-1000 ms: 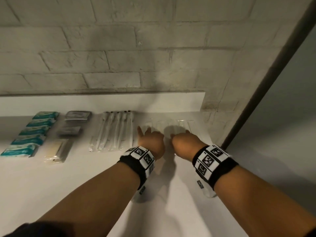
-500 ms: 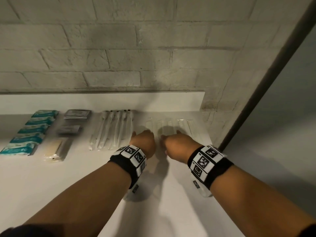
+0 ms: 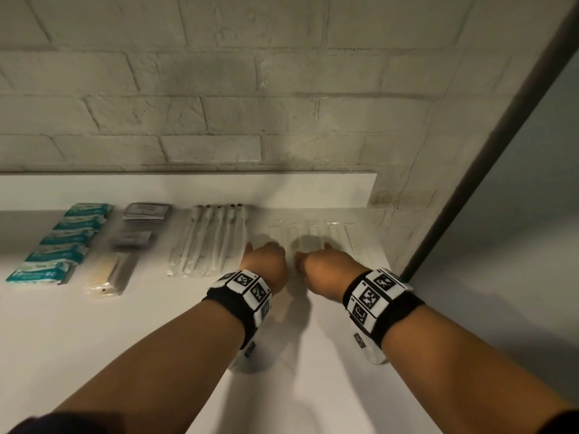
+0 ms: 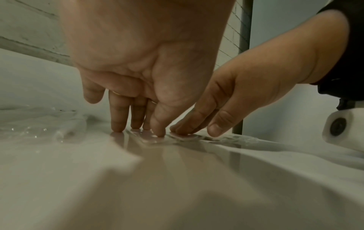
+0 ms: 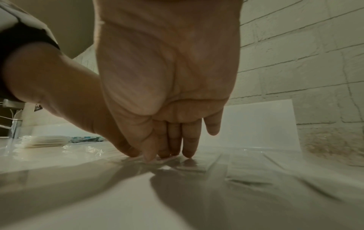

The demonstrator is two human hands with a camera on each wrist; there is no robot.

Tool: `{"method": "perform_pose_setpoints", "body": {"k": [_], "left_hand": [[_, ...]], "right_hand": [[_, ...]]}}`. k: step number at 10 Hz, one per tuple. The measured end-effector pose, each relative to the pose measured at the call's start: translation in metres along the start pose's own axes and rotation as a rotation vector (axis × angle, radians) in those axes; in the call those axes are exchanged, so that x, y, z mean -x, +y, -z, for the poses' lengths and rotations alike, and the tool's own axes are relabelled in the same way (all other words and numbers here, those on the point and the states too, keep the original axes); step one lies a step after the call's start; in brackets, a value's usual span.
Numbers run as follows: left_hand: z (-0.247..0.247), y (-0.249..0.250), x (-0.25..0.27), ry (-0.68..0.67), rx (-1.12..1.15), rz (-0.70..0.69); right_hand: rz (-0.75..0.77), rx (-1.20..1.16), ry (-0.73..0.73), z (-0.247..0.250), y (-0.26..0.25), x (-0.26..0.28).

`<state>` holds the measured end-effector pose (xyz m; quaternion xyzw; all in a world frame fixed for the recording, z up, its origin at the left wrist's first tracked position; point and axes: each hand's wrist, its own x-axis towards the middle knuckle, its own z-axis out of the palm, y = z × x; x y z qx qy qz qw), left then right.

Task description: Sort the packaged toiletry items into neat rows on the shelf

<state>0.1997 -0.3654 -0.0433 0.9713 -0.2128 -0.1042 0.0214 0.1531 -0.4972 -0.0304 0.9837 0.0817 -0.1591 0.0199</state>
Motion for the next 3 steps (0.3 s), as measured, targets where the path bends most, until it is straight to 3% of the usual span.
{"method": "perform_pose_setpoints", "body": {"k": [2,3], "left_hand": [[0.002,-0.003,0.006,0.080,0.029,-0.012],[0.003,-0.011,0.019,0.197,0.109,-0.062]], "right_hand": [[0.060,-0.014,0.034,0.011,-0.004,0.022],[0.040,-0.238,0.089,0.011,-0.009,0.057]]}}
